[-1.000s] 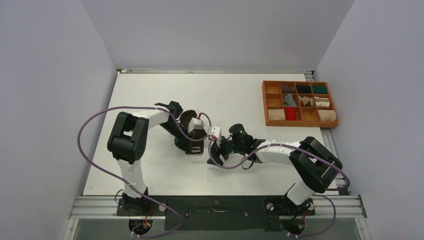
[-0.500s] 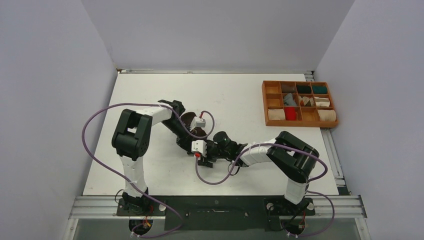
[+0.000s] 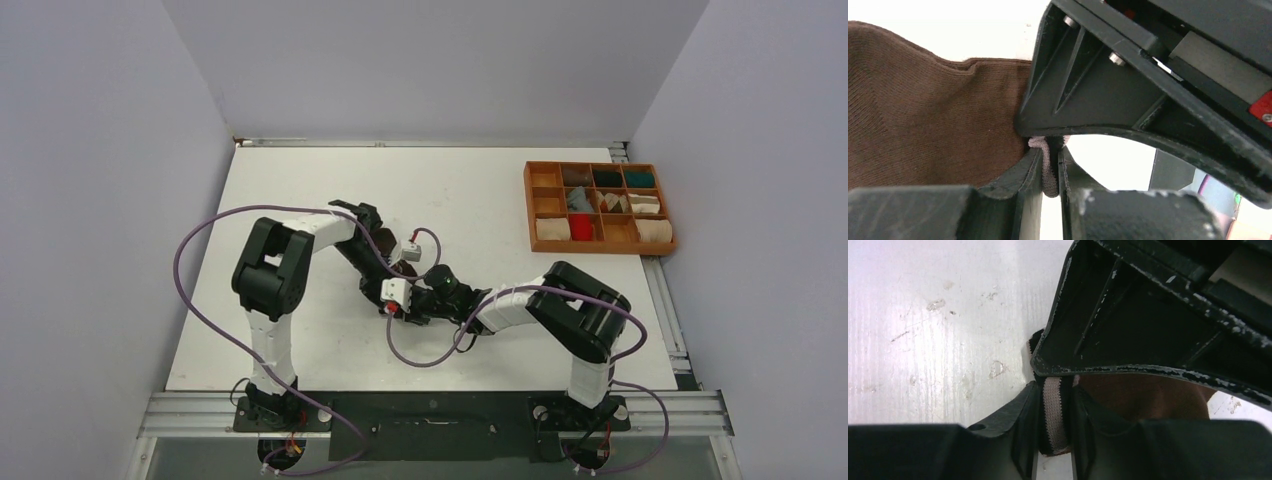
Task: Roll the socks
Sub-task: Roll the sock at the center of the board.
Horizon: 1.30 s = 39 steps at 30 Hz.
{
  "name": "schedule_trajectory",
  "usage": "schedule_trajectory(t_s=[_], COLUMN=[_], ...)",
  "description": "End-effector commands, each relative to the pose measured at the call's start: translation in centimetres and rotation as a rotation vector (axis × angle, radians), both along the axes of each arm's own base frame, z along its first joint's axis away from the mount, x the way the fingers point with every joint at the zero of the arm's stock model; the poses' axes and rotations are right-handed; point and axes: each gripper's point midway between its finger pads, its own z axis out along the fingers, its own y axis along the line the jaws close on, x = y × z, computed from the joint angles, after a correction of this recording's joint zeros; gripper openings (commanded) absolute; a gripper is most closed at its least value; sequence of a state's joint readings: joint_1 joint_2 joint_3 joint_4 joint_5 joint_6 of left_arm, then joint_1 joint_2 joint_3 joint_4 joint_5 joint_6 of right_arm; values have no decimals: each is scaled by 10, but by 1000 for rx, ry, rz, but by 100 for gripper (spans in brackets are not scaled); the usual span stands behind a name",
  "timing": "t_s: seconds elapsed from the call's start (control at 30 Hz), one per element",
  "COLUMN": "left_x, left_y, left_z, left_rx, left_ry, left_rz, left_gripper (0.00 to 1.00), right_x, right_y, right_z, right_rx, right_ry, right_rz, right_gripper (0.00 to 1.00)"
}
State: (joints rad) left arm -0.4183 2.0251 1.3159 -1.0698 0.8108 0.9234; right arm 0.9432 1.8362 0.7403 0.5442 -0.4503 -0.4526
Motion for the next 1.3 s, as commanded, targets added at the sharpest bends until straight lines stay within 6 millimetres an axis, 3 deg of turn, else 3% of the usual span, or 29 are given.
schedule_trajectory(t_s=[0.0,0.2,0.33,0.43,0.57,0.7,0.8,0.93,1.1,1.27], left_x=[10,25,35,50,76,67,51,44,48,45], left_y=[-12,-1,2,3,15,21,13,-2,-11,-14], left_z=[5,1,3,22,67,79,74,50,20,0], left_rx=[-37,-10,3,-75,-221,-247,-258,-198,-99,-48], left_ry=[-36,-73,-143,-217,-367,-519,-634,-808,-872,-880], left_rz=[-16,46,64,111,215,139,27,-110,-210,-247], left_gripper=[9,13,37,44,47,49,53,56,56,56], right_x=[7,4,-7,-11,-11,-8,-6,-1,-2,3], right_y=[11,-7,-19,-22,-25,-27,-27,-28,-27,-22], right_z=[7,-2,-13,-20,-23,-27,-28,-29,-39,-36], right_rx=[20,-75,-99,-99,-57,-26,-6,31,15,42], right_ry=[29,163,294,409,589,783,886,1001,1110,1114], right_rz=[-52,-166,-230,-268,-299,-304,-289,-290,-288,-284], right_gripper=[20,8,5,5,5,5,6,7,8,9])
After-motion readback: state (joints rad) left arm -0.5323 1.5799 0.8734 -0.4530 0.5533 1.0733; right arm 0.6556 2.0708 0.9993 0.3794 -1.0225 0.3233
